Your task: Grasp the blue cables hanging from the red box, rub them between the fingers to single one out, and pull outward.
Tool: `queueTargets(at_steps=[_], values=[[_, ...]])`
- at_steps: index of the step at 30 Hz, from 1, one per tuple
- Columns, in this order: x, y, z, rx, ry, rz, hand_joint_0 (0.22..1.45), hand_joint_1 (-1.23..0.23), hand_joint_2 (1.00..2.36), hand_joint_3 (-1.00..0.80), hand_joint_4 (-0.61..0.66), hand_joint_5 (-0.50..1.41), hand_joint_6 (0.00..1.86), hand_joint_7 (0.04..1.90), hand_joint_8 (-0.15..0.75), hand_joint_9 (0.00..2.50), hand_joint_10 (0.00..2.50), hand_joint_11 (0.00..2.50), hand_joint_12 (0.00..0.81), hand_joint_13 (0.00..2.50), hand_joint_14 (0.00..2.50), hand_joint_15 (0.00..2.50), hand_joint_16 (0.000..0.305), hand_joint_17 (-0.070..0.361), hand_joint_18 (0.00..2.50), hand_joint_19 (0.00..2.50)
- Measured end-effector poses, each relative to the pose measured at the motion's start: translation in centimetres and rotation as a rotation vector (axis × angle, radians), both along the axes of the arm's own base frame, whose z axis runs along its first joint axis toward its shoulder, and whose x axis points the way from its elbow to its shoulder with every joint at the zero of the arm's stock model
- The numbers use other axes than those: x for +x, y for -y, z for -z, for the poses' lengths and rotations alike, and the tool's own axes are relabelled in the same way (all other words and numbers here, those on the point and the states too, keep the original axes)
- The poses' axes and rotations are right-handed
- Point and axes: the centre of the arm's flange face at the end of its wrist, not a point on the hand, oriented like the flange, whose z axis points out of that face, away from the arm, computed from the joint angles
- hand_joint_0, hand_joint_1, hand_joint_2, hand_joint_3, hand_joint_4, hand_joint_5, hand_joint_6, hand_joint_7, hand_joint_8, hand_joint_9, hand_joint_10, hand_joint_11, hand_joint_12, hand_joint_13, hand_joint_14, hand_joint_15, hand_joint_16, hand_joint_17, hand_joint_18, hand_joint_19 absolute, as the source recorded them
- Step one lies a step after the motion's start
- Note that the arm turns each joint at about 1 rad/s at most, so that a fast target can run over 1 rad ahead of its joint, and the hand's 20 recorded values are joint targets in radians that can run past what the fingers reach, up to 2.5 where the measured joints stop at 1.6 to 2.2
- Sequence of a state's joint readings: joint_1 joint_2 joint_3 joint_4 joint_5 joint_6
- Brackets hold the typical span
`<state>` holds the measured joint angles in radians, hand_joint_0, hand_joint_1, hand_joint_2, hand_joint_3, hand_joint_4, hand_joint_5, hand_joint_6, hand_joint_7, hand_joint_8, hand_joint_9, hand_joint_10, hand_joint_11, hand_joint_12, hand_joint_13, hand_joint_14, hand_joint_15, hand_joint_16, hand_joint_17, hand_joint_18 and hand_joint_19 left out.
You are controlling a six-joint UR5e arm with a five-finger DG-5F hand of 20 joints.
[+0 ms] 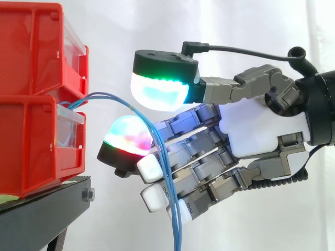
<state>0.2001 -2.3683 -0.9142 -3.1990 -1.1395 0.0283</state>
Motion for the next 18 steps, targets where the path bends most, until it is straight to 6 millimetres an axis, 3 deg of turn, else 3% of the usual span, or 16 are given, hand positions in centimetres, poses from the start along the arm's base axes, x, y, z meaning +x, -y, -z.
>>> queueTargets(at_steps=[10,18], values=[[0.21,-0.03,-0.17,0.0,0.019,0.001,0.58,-0.64,1.01,-0.39,0.2,-0.11,0.73,1.09,0.324,0.98,0.01,0.42,0.393,0.91,0.02,0.51,0.044,0.099,0.74,0.53],[0.45,-0.09,-0.89,0.001,0.034,0.001,0.58,-0.67,1.02,-0.26,0.18,-0.16,0.84,1.08,0.323,0.94,0.01,0.45,0.395,0.9,0.02,0.52,0.044,0.099,0.74,0.53]])
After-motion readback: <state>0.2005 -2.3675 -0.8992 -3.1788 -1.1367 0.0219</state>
